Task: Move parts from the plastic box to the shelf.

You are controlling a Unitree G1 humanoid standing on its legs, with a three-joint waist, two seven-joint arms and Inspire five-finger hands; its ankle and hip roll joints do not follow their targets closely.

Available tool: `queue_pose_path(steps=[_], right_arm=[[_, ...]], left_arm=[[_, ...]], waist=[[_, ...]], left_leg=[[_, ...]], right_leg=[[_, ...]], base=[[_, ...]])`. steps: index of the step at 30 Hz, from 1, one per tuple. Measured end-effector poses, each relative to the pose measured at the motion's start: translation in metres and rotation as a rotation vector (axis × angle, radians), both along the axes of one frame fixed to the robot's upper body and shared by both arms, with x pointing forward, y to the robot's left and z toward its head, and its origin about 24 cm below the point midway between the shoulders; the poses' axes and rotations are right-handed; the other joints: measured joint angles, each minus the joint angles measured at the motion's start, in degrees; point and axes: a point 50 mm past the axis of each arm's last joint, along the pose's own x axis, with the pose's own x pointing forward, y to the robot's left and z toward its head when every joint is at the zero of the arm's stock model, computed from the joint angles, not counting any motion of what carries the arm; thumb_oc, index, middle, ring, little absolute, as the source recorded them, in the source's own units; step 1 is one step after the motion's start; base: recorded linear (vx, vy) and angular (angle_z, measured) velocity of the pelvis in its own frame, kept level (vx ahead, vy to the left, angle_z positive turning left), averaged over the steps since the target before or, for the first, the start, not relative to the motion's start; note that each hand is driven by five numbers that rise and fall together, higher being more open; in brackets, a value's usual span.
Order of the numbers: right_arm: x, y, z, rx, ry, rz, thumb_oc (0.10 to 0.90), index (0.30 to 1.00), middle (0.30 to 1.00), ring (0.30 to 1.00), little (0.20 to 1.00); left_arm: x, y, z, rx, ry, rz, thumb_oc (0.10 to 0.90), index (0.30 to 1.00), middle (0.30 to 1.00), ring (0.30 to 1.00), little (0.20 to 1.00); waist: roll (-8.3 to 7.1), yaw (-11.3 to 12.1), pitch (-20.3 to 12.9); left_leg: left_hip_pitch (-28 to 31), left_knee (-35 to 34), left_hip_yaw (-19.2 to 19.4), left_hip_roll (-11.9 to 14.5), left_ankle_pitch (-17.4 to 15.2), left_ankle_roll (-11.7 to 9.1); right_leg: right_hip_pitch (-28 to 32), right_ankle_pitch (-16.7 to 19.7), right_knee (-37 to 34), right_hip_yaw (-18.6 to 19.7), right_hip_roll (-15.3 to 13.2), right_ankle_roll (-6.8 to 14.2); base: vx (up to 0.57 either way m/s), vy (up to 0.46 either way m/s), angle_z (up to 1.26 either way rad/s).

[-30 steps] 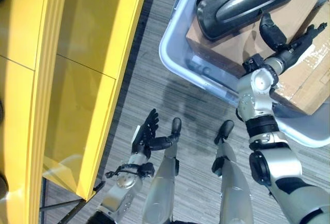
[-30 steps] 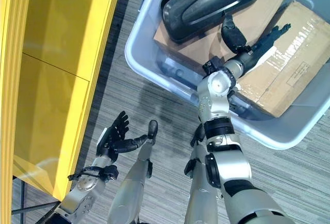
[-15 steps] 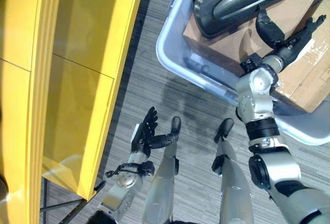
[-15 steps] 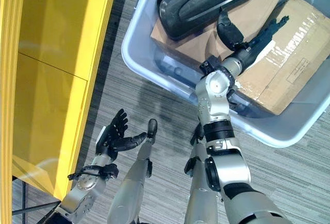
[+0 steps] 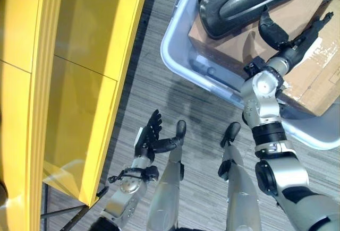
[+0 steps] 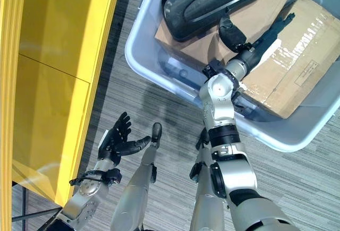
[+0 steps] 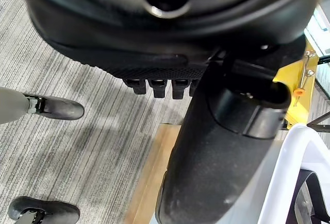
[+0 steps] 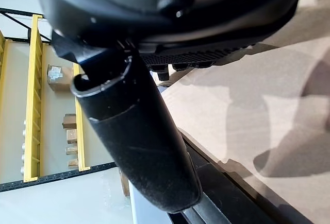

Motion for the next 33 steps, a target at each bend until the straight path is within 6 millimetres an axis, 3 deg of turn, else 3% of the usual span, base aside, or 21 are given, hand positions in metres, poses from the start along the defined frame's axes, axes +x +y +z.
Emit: queue_pose_path(steps=[26, 33], right_arm=[[0.003, 0.011, -0.004, -0.045, 0.052, 0.032, 0.9, 1.0, 1.0, 1.0, 1.0], [-0.004, 0.054, 0.017, -0.137, -0.046, 0.194, 0.9, 1.0, 1.0, 1.0, 1.0]], left_arm=[[0.002, 0.004, 0.003, -0.003, -0.015, 0.018, 0.9, 1.0, 1.0, 1.0, 1.0], [0.007, 0.002, 0.009, -0.004, -0.039, 0.008, 0.9, 1.0, 1.0, 1.0, 1.0]], waist=[[-0.01, 0.7, 0.0], [-0.15, 1.6, 0.1]], left_leg=[[2.0, 0.0, -1.8, 0.1, 0.4, -0.3], [4.2, 0.0, -2.6, 0.1, 0.4, -0.3]], right_leg=[[3.3, 0.0, -0.6, -1.9, 0.1, 0.0], [6.3, 0.0, -1.2, -2.4, 0.3, 0.0]], base=[[0.0, 0.002, 0.02], [0.0, 0.0, 0.05]])
